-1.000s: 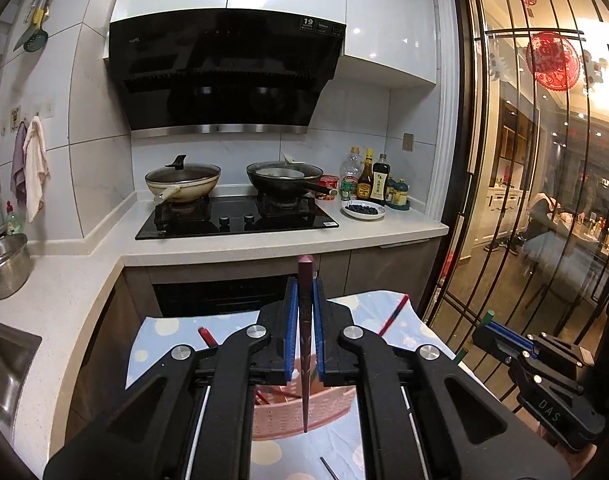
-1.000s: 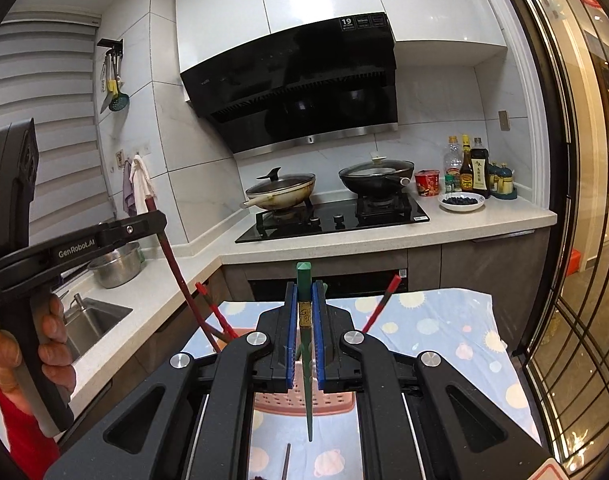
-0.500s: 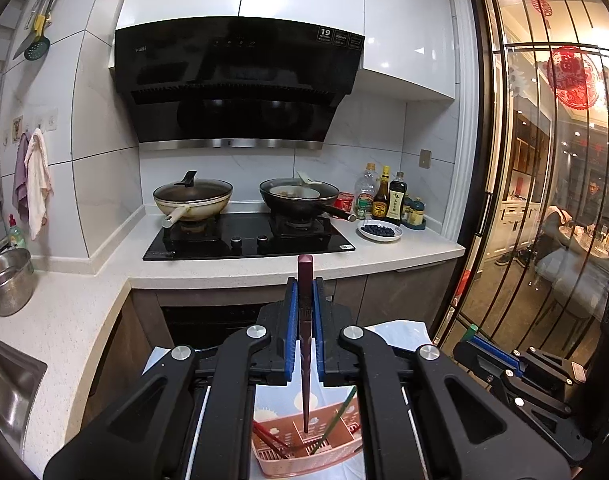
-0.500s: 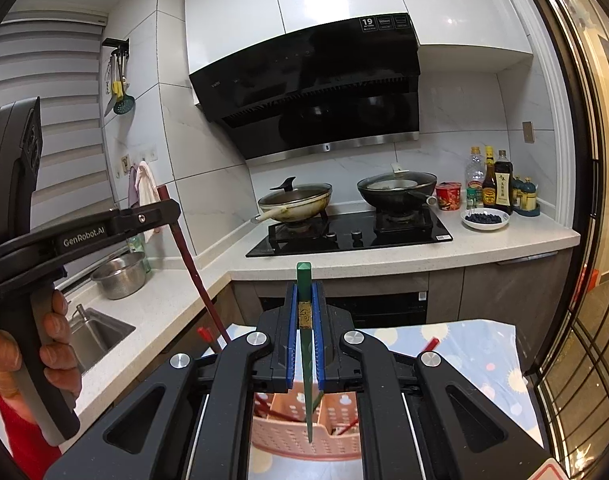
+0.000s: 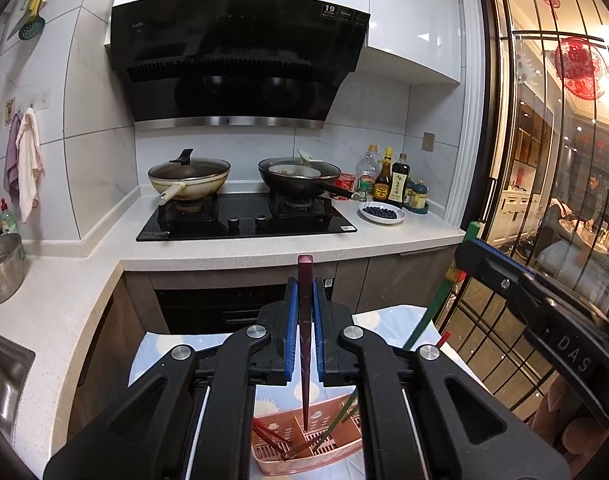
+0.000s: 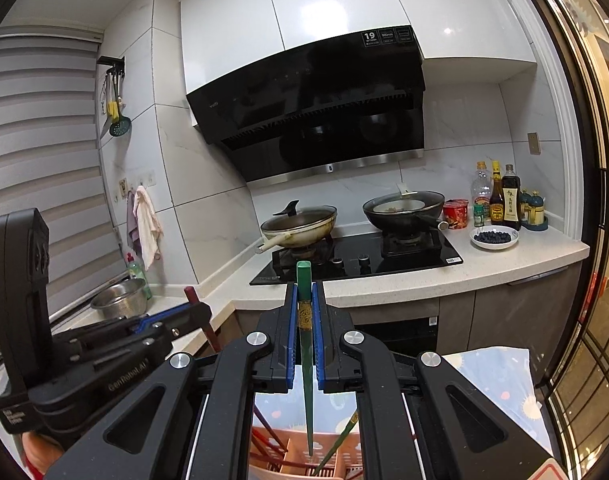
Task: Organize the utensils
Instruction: 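Lower the dark red chopstick into the pink holder while the right lowers the green one, then open both tools and move them back over the table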
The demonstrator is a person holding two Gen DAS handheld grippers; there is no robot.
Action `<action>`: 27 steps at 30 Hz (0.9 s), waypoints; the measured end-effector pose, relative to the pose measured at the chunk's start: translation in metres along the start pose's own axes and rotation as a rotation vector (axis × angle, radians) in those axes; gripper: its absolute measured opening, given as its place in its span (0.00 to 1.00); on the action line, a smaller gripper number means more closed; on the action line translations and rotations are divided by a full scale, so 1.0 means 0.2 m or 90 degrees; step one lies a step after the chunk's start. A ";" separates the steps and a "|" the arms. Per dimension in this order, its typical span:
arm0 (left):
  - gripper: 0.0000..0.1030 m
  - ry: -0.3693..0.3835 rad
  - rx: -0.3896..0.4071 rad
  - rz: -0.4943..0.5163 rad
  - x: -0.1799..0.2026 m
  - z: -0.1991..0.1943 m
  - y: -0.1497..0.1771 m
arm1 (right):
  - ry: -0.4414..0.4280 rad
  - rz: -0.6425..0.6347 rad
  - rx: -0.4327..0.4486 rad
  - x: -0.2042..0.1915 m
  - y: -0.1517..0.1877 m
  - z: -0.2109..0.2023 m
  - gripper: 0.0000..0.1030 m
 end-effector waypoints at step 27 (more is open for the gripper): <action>0.07 -0.006 -0.066 -0.032 -0.07 0.13 0.25 | 0.012 -0.012 -0.076 0.04 0.29 0.17 0.07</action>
Point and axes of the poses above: each gripper's, at about its wrist camera, not at the fingertips, and z roughly the way its jaws point, x to its right, y to its underside, the point moved 8 cm from there along z, roughly the way its jaws point, and after that the axes turned 5 degrees about y, right-handed, at the moved point
